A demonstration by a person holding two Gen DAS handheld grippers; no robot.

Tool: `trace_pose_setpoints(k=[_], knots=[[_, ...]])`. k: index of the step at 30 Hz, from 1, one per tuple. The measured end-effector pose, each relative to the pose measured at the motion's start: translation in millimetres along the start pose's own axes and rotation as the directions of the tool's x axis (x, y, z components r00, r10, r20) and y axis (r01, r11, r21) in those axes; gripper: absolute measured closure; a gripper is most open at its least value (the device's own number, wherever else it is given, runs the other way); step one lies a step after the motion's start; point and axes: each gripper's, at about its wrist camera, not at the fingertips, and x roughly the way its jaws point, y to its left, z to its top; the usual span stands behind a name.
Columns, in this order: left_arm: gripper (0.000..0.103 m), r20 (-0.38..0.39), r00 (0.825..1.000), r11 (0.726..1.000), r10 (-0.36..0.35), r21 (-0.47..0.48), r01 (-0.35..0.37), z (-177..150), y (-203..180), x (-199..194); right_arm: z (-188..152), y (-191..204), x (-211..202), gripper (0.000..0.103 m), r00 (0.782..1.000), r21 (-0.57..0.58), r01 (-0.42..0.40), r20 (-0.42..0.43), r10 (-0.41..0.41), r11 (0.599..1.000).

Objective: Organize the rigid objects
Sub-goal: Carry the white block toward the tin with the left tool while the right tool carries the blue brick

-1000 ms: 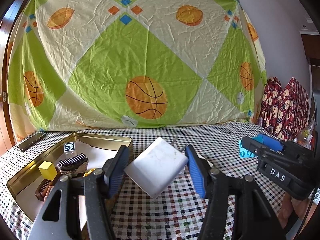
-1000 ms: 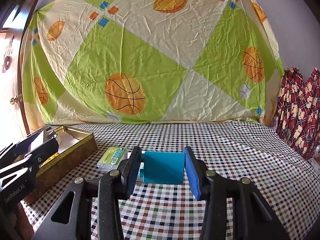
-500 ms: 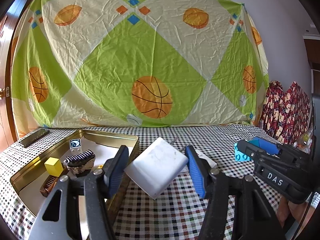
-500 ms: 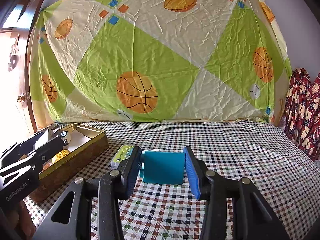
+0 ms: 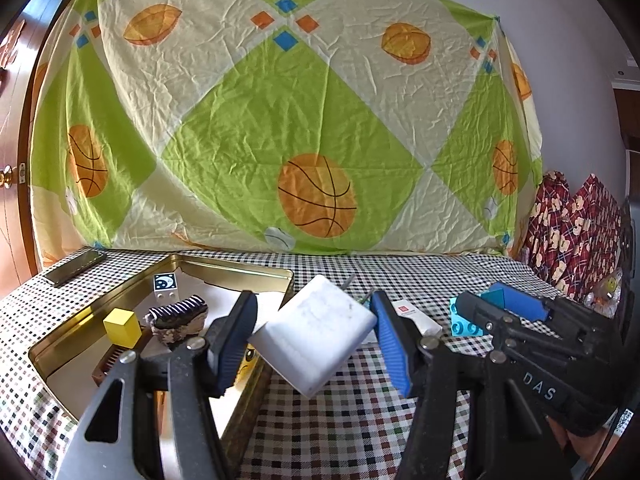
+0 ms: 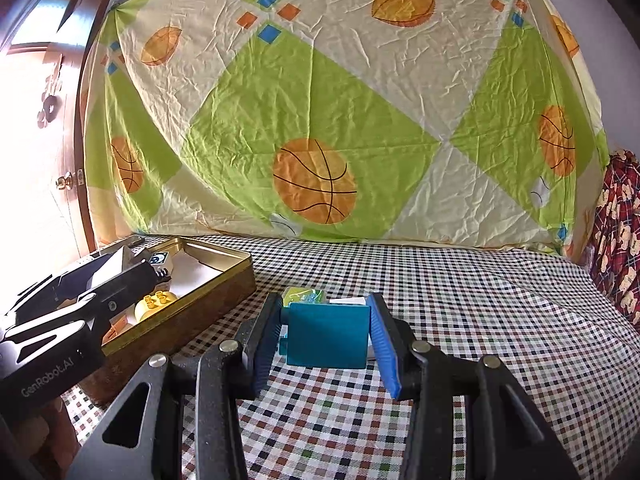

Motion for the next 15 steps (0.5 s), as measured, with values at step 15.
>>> trace_pose_setpoints(k=[15], knots=[[0.045,-0.004,1.0,0.999,0.016,-0.03,-0.016,0,19,-7,-1,27,3,0.057,0.998,-0.031,-0.06,-0.007,0.06,0.998]])
